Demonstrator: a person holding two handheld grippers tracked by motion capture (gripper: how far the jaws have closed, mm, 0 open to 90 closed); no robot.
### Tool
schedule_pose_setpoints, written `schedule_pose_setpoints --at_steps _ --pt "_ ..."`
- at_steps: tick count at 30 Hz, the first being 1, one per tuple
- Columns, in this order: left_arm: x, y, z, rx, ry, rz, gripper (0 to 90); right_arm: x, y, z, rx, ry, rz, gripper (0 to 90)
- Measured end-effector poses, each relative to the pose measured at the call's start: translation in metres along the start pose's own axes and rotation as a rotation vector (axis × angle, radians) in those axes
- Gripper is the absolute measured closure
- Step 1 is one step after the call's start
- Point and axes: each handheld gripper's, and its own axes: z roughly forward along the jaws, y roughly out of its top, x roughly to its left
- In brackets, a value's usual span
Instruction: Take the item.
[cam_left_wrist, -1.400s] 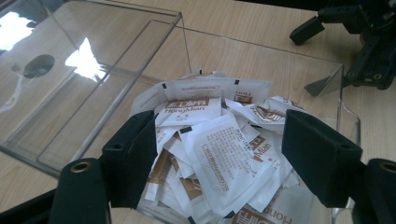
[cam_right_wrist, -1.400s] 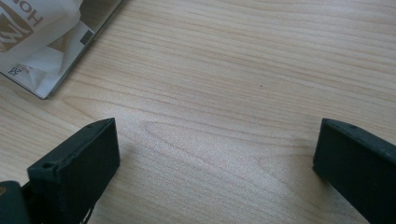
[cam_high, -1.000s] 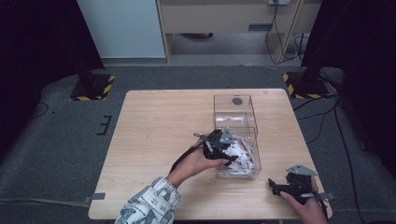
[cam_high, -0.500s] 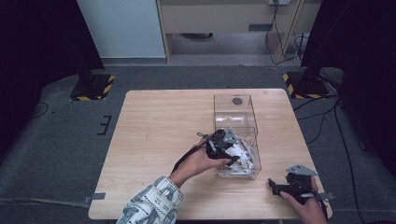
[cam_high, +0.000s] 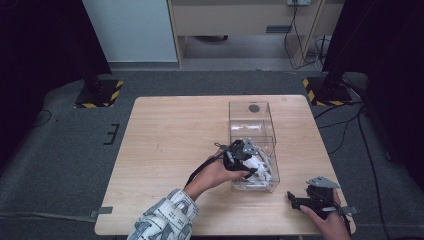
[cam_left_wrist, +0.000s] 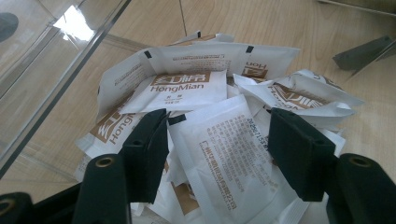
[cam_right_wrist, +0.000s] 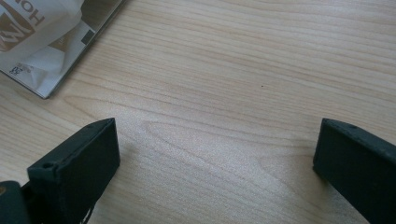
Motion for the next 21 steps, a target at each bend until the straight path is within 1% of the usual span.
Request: schedule_pose_setpoints --at_steps 4,6,7,10,11,15,17,21 --pt "0.0002 0.0001 0.0005 0.001 -0.004 -0.005 40.8 0.0000 0.0000 0.0000 0.000 0.000 0.000 0.8" --pt "0.0000 0.0000 0.0004 0.001 -0.006 -0.003 44.3 0.0000 0.0000 0.0000 0.000 0.000 0.000 0.8" --pt "-0.0006 -0.0001 0.0007 0.005 -0.012 0.001 48.4 0.0000 0.0000 0.0000 0.000 0.000 0.000 0.8" --pt "-0.0012 -0.0002 0.0009 0.005 -0.011 0.003 52.0 0.0000 0.0000 0.0000 0.000 0.000 0.000 0.8" --pt "-0.0010 -0.0001 0.0003 0.003 -0.006 0.005 56.8 0.0000 0.0000 0.0000 0.000 0.000 0.000 0.8" --pt "-0.0013 -0.0003 0.0004 0.009 -0.006 0.006 63.7 0.0000 0.0000 0.0000 0.000 0.000 0.000 0.8" --pt "-0.0014 -0.0003 0.0005 0.009 0.001 0.010 67.1 0.0000 0.0000 0.0000 0.000 0.000 -0.001 0.8" --pt "-0.0008 0.0000 0.0002 0.009 0.008 0.011 80.0 0.0000 0.0000 0.0000 0.000 0.000 0.000 0.8"
